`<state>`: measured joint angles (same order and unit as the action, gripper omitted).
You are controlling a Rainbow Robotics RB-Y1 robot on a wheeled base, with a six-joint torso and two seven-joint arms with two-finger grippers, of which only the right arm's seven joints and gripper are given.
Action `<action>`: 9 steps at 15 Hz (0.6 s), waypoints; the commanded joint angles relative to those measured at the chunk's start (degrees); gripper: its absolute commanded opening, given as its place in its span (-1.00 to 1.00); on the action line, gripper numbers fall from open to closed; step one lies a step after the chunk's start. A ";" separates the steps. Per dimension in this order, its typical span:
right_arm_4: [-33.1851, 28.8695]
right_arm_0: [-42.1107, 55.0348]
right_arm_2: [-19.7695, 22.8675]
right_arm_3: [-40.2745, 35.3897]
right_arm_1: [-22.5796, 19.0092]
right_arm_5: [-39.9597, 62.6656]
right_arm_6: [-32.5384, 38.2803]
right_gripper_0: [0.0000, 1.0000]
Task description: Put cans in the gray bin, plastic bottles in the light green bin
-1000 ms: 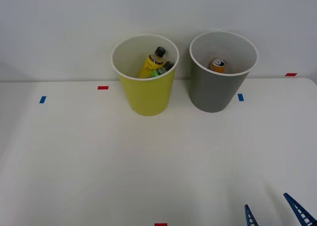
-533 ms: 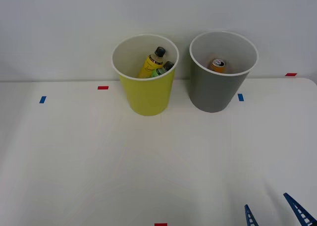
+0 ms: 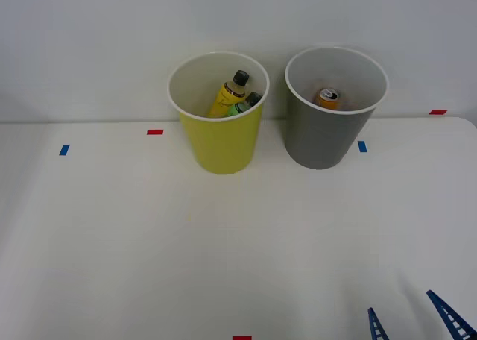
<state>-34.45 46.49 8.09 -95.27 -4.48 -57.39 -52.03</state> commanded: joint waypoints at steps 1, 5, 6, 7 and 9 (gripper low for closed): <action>0.00 0.00 0.00 0.00 0.00 0.00 0.00 1.00; 0.00 0.00 0.00 0.00 0.00 0.00 0.00 1.00; 0.00 0.00 0.00 0.00 0.00 0.00 0.00 1.00; 0.00 0.00 0.00 0.00 0.00 0.00 0.00 1.00; 0.00 0.00 0.00 0.00 0.00 0.00 0.00 1.00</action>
<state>-34.45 46.49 8.09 -95.27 -4.48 -57.39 -52.03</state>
